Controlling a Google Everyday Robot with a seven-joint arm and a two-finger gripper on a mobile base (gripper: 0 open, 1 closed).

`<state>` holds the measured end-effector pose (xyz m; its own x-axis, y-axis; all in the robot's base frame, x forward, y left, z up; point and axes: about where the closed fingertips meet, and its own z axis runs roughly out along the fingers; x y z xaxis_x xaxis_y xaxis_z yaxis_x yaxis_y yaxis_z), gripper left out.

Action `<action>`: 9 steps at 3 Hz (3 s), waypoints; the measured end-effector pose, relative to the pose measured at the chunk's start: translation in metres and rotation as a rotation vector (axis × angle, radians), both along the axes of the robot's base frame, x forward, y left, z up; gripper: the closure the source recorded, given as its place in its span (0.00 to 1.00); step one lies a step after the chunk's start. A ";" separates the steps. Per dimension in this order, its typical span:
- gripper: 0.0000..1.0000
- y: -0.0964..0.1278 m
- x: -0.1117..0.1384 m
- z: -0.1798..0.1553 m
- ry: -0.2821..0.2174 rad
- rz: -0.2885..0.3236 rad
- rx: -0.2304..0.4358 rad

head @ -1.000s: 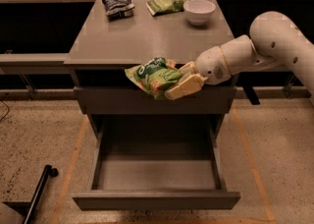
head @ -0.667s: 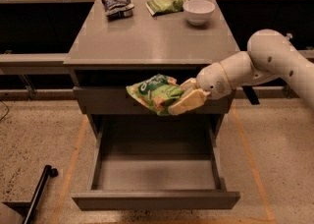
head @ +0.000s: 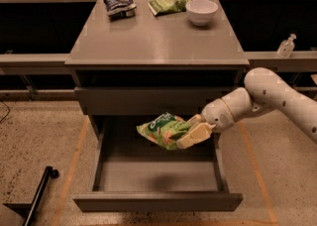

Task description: Place green rice chip bag into middle drawer

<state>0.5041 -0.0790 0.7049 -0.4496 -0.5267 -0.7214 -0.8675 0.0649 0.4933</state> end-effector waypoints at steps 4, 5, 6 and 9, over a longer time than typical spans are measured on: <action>0.82 -0.041 -0.025 -0.183 0.165 -0.239 -0.163; 0.60 -0.040 -0.017 -0.185 0.147 -0.259 -0.166; 0.35 -0.037 -0.019 -0.185 0.153 -0.247 -0.164; 0.00 -0.034 -0.021 -0.187 0.157 -0.239 -0.162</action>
Offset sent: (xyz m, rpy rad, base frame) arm -0.0165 -0.0418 -0.1706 -0.1366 0.1501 -0.1850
